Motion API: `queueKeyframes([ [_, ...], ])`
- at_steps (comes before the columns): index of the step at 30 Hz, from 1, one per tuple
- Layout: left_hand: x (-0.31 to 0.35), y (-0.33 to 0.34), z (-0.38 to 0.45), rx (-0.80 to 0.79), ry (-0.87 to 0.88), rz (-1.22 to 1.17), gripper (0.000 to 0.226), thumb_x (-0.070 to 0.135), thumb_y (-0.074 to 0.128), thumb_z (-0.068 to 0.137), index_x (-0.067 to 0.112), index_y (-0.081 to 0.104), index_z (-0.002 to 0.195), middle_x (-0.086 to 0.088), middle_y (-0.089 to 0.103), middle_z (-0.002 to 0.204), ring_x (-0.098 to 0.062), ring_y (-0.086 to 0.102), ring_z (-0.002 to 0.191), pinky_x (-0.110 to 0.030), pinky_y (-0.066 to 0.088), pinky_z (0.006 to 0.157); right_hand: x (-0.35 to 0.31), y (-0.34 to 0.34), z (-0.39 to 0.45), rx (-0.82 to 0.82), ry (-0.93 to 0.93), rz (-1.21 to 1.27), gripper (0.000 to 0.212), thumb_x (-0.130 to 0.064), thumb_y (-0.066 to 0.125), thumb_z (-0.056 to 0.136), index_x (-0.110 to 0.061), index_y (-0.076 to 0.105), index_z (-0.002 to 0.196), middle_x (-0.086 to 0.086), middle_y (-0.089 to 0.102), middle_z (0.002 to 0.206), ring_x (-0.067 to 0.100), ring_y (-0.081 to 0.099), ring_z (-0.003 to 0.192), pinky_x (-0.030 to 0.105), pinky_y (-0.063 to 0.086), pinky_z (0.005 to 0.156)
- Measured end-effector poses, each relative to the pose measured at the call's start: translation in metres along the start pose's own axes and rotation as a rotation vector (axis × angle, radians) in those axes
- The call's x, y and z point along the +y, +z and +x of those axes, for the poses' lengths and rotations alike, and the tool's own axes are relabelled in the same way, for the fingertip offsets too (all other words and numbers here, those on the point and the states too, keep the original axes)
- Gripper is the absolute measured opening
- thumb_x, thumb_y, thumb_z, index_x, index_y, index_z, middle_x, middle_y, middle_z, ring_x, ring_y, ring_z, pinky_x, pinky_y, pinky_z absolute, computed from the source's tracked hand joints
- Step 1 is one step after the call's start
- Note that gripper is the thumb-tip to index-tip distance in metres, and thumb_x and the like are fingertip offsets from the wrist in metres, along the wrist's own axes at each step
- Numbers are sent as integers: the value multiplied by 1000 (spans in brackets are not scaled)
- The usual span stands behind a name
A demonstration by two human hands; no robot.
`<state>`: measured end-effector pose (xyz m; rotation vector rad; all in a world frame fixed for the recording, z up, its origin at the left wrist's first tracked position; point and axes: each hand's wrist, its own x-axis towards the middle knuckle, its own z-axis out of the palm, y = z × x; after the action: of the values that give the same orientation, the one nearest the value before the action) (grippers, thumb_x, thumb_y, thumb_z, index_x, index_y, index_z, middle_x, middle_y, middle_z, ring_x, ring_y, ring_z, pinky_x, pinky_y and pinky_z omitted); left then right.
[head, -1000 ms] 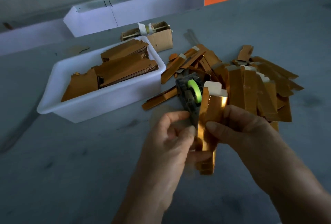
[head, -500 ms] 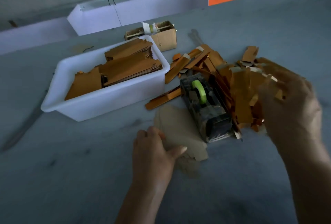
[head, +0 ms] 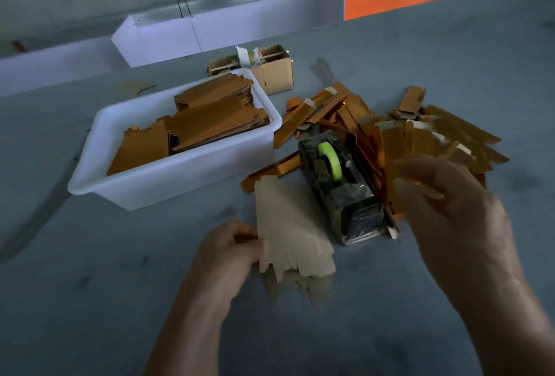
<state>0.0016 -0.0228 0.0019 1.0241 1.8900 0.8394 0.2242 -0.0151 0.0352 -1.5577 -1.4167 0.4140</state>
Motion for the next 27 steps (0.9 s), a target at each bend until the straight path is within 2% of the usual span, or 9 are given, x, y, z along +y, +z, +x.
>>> queueKeyframes([
  [4, 6, 0, -1, 27, -9, -46, 23, 17, 64, 86, 9, 63, 64, -1, 60, 58, -16, 51, 58, -31, 37, 62, -2, 5, -4, -61, 23, 72, 21, -23, 58, 87, -25, 67, 106, -7, 64, 100, -5, 55, 83, 8, 37, 62],
  [7, 11, 9, -4, 3, 52, 52, 33, 34, 72, 82, 3, 64, 71, -10, 66, 70, -24, 60, 68, -40, 47, 69, -6, 9, -5, -96, 29, 87, 20, -24, 57, 87, -24, 67, 103, -6, 64, 94, -3, 57, 76, 7, 44, 57],
  [10, 12, 12, -3, -3, 85, 91, 29, 26, 72, 83, -3, 67, 78, -20, 71, 81, -35, 67, 81, -46, 52, 79, -7, 8, -6, -98, 41, 100, 17, -21, 60, 87, -25, 68, 101, -13, 62, 89, -12, 55, 75, -2, 40, 62],
  [14, 9, -3, -6, -136, 70, -10, 5, 10, 73, 81, 15, 74, 81, -4, 75, 73, -18, 71, 69, -23, 55, 63, -6, 3, -6, -111, 35, 94, 16, -20, 59, 87, -25, 68, 100, -15, 61, 87, -10, 55, 71, -4, 37, 60],
  [17, 7, -12, -10, -119, 100, -52, 19, 4, 72, 81, 22, 71, 90, 3, 76, 79, -11, 72, 75, -24, 54, 71, -7, 2, -6, -113, 23, 79, 15, -19, 59, 88, -25, 67, 99, -9, 63, 89, -5, 54, 67, -3, 38, 57],
  [20, 12, -19, -19, -123, 183, -117, 20, 7, 65, 86, 25, 71, 92, 10, 76, 82, 3, 67, 67, -7, 45, 54, -9, 3, -8, -113, 8, 92, 13, -19, 59, 87, -27, 66, 95, -12, 61, 86, -14, 54, 68, -4, 38, 57],
  [22, 15, -22, -25, -166, 215, -201, 18, 9, 63, 87, 22, 74, 94, 7, 76, 84, 4, 65, 63, -5, 41, 49, -12, 4, -10, -125, -9, 83, 12, -20, 59, 87, -27, 65, 94, -13, 60, 84, -9, 55, 65, -2, 38, 56],
  [25, 19, -24, -31, -261, 248, -282, 20, 22, 70, 77, 24, 75, 96, 0, 76, 91, -5, 65, 75, -20, 46, 61, -15, 5, -12, -178, -21, 92, 12, -29, 54, 84, -29, 64, 91, -15, 62, 79, -1, 59, 67, 4, 45, 60],
  [27, 18, -21, -31, -286, 218, -345, 29, 29, 67, 71, 24, 75, 99, -4, 75, 98, -21, 68, 96, -43, 48, 87, -18, 6, -14, -265, 7, 138, 15, -40, 50, 80, -35, 61, 89, -13, 66, 75, -4, 63, 72, 13, 53, 61],
])
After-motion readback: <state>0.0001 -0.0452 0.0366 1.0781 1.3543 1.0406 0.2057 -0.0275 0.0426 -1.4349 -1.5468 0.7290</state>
